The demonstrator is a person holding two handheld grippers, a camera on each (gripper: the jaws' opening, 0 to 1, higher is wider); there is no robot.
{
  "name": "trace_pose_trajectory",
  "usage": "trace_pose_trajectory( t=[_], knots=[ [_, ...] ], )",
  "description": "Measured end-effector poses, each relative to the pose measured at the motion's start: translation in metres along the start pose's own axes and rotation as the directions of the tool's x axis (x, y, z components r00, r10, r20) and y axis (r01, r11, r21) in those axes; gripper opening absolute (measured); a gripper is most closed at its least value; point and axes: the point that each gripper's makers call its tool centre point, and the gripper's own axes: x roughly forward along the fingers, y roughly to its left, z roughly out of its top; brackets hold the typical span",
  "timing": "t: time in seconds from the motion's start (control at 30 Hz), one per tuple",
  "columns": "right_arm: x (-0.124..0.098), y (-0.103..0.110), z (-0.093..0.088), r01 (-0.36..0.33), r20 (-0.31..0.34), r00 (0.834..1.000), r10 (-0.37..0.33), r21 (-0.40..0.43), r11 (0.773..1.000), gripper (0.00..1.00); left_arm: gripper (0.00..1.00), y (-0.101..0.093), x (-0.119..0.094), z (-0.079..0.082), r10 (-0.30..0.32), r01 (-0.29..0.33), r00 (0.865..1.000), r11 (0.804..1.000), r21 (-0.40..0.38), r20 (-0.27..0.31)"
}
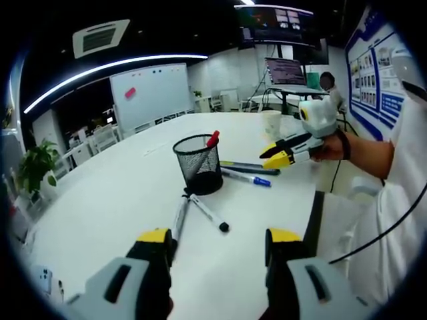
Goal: Place the scattered laser pointers and whiteboard markers into the pen holder and stack the scattered paper cups together
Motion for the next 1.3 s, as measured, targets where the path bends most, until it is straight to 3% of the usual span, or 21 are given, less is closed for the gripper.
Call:
trace_pose_trajectory(
  t=[1.3],
  knots=[
    [0.0025,0.0043,-0.0077,-0.001,-0.017,1.0,0.002,0.016,1.0,0.26,0.57,0.0,-0.0008,-0.0017,0.004,-0.004,1.0,1.0,-0.005,-0.003]
  ],
)
